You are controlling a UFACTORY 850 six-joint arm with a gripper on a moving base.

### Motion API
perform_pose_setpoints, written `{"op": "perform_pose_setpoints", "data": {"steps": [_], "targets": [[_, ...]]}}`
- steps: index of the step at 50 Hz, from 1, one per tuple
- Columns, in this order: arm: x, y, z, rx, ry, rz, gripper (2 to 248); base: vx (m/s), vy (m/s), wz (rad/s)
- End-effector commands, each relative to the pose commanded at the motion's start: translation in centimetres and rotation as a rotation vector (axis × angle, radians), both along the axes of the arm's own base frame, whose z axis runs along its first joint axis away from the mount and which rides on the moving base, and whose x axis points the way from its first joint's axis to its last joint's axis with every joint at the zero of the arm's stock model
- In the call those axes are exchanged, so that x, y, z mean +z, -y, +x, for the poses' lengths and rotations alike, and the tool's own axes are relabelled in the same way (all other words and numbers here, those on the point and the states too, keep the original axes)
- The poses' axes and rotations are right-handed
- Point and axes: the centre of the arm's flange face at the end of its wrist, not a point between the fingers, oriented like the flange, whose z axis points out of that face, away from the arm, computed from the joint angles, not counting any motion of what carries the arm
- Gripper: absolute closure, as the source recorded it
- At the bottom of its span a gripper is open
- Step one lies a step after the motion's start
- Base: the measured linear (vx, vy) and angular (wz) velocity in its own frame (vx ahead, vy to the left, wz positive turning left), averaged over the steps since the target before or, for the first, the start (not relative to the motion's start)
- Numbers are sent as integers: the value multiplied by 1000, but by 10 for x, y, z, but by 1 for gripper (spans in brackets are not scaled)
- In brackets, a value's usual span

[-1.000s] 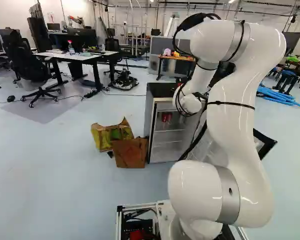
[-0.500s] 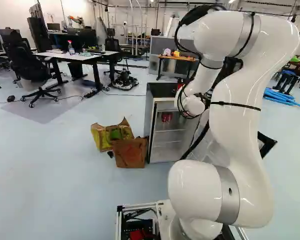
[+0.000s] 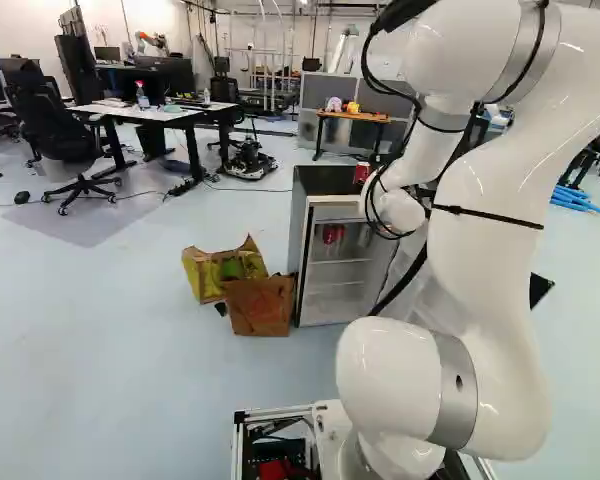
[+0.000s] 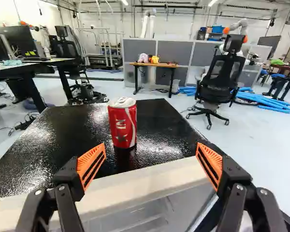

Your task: Grab a drink from the fridge

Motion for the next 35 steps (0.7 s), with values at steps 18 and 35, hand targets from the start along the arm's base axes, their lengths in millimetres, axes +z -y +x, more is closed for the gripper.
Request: {"op": "perform_pose_setpoints", "data": {"steps": [18, 35], "targets": [[10, 29, -24, -139, -70, 57, 3, 0, 0, 0], [19, 56, -46, -271, -132, 129, 3, 0, 0, 0]]}}
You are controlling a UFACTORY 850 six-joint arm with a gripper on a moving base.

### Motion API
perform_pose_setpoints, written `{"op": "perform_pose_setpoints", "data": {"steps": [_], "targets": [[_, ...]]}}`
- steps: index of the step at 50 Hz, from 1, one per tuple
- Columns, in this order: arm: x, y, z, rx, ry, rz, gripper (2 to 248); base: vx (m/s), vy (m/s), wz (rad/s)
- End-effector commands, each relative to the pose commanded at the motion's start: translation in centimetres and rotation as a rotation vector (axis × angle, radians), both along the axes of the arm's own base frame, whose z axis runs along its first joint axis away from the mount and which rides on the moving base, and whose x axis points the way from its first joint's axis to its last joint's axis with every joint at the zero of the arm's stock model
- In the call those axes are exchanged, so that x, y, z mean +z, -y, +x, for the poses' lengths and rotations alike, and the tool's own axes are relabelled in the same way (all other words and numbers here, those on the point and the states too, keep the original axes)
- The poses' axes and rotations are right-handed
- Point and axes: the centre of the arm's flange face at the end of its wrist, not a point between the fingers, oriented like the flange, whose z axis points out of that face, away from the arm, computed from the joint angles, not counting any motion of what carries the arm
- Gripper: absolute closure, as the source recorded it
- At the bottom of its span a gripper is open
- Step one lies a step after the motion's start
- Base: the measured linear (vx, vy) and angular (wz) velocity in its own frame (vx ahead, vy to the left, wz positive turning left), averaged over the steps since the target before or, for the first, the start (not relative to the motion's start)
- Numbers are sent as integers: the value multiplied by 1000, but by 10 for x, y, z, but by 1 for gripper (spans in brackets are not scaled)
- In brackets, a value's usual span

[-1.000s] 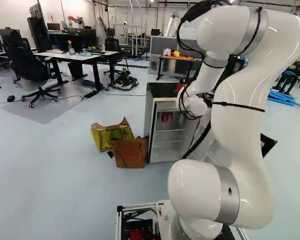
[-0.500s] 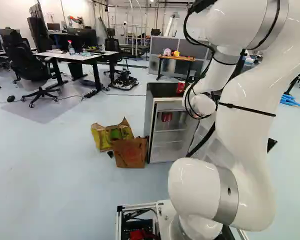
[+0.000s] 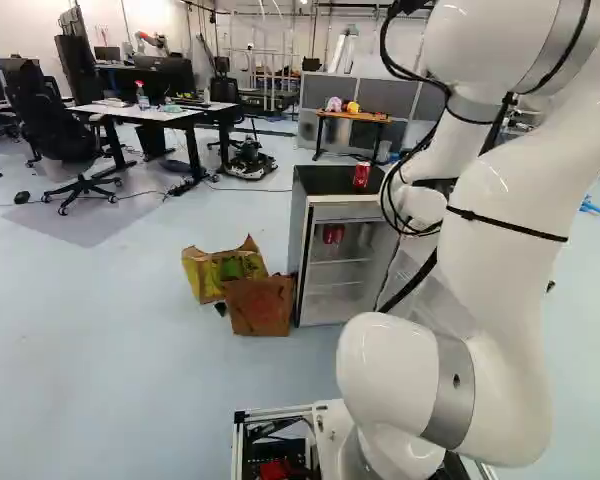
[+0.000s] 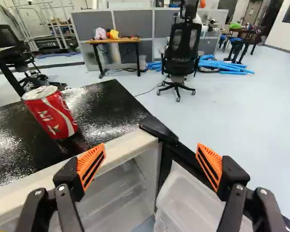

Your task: Grab a drink from the fridge

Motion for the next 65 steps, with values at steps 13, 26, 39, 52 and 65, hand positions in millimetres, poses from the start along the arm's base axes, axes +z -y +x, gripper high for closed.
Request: {"op": "perform_pose_setpoints", "data": {"steps": [13, 26, 39, 52, 65], "targets": [[7, 21, -14, -99, -28, 57, 3, 0, 0, 0], [18, 42, -26, -191, -18, 92, 3, 0, 0, 0], [31, 62, -33, -237, 5, 88, 3, 0, 0, 0], [44, 83, -38, -273, 32, 74, 3, 0, 0, 0], [53, 103, -39, -314, 24, 103, 3, 0, 0, 0]]}}
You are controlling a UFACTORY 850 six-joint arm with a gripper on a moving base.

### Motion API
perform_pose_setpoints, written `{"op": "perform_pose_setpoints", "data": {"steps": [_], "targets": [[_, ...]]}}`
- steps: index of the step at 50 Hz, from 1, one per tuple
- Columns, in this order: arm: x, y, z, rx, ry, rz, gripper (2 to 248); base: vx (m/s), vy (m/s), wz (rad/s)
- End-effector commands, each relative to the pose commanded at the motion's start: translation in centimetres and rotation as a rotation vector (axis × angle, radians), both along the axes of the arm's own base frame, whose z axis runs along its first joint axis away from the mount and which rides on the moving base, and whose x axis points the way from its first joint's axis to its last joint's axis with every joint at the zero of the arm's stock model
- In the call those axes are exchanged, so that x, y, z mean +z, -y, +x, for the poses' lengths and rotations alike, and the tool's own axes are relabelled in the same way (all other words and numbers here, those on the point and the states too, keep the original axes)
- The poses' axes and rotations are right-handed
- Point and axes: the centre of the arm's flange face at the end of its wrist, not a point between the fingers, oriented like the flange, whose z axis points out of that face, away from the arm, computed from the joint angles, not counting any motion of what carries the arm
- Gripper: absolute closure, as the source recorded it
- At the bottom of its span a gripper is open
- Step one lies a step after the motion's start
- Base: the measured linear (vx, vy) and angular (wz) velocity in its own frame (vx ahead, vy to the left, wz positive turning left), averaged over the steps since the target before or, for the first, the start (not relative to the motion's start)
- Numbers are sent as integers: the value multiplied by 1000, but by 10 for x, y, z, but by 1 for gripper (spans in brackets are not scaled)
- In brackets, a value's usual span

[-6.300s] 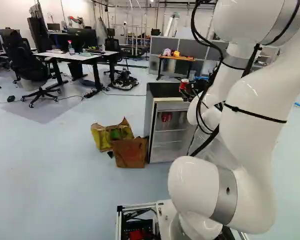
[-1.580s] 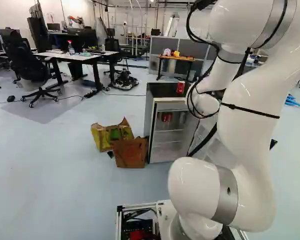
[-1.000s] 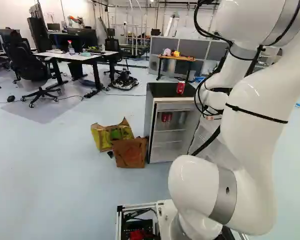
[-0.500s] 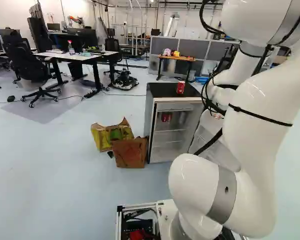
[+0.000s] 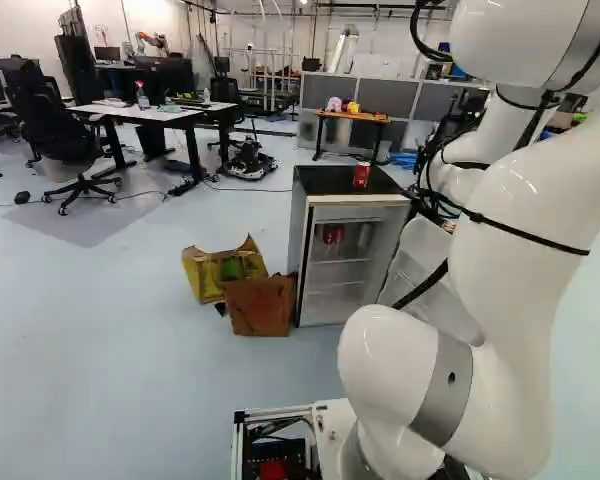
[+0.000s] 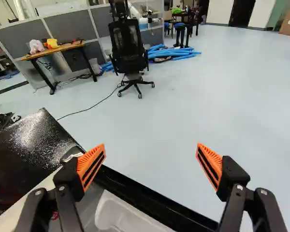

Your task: Grab a drink from the fridge

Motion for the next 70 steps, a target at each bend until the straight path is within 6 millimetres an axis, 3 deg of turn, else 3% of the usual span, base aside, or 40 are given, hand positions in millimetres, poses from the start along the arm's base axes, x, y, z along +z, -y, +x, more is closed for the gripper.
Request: {"op": "perform_pose_setpoints", "data": {"steps": [70], "targets": [[33, 87, -11, -118, -157, 404, 3, 0, 0, 0]]}}
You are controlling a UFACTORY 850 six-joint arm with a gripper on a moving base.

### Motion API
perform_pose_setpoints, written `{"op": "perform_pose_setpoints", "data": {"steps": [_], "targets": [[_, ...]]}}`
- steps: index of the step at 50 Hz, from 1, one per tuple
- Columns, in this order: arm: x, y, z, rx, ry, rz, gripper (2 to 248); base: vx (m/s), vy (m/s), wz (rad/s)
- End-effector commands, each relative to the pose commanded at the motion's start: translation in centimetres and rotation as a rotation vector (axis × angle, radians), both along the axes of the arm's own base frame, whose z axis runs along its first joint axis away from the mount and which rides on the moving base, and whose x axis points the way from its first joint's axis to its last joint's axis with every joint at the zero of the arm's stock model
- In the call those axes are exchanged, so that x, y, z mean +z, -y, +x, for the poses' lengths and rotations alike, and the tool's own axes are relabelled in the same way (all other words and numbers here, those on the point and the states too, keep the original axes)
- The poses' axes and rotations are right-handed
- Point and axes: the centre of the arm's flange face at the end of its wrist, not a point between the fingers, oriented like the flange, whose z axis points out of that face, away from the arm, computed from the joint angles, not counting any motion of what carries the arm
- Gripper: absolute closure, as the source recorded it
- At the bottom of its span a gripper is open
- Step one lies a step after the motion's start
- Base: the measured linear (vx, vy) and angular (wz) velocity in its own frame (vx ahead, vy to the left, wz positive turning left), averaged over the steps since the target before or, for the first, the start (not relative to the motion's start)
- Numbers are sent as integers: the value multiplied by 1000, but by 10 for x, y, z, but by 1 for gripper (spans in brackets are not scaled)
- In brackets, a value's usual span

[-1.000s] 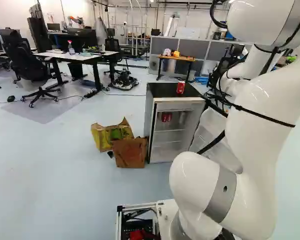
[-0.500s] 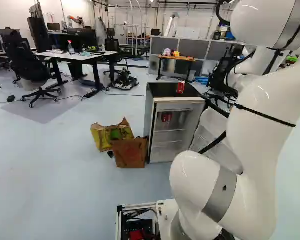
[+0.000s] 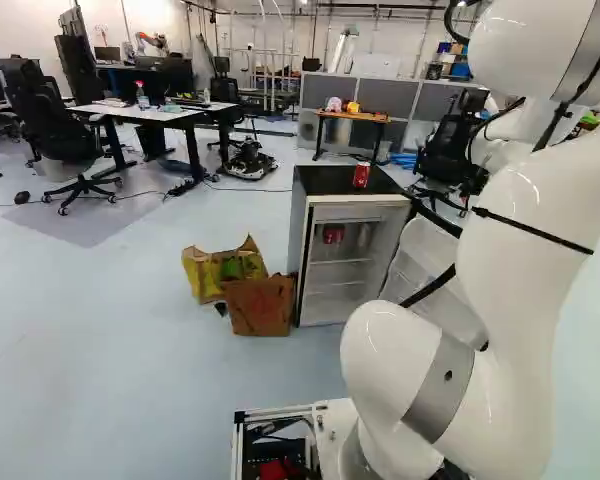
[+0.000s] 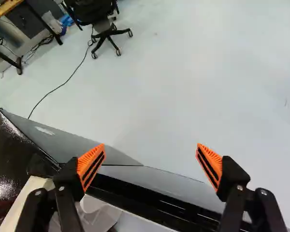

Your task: Grab a drink from the fridge

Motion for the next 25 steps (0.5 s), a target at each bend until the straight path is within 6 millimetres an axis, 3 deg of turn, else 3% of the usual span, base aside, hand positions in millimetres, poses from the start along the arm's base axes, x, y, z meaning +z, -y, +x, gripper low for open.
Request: {"op": "perform_pose_setpoints", "data": {"steps": [25], "targets": [[14, 21, -9, -9, -54, 185, 3, 0, 0, 0]]}}
